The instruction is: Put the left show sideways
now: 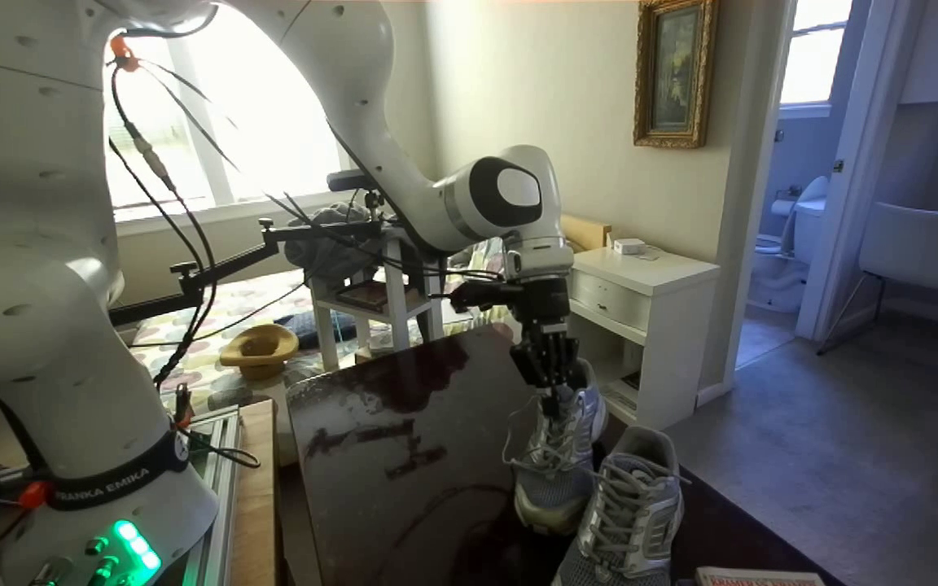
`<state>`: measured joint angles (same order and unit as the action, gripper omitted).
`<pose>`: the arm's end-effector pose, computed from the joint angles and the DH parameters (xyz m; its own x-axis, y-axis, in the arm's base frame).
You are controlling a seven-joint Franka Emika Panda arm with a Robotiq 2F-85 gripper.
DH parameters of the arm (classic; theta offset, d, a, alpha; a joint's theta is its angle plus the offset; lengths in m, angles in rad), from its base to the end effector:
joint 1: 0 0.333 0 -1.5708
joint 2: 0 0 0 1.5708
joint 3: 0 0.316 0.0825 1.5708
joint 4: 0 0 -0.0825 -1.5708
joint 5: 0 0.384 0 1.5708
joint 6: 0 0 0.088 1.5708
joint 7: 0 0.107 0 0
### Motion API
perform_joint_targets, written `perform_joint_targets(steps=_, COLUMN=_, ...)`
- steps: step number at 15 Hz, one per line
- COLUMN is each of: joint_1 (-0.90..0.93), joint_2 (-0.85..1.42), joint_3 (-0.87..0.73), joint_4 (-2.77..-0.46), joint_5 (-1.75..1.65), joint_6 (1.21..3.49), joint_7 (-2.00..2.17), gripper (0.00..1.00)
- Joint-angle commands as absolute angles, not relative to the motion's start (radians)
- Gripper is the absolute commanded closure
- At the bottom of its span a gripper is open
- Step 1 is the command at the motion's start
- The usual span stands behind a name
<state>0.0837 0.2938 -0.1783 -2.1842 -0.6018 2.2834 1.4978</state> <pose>0.5377 -0.0649 0.2436 0.4388 -0.8184 0.3712 -0.8898 -0.3379 0.3068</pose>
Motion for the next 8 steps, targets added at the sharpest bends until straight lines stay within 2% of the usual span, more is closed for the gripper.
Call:
perform_joint_targets(steps=1, joint_1=0.082, joint_2=0.286, joint_3=-0.156, joint_4=-2.185, joint_5=-0.606, joint_6=2.282, joint_7=1.512, gripper=0.96)
perform_joint_targets(steps=8, joint_1=0.097, joint_2=0.294, joint_3=-0.156, joint_4=-2.172, joint_5=-0.64, joint_6=2.258, joint_7=1.568, gripper=0.96)
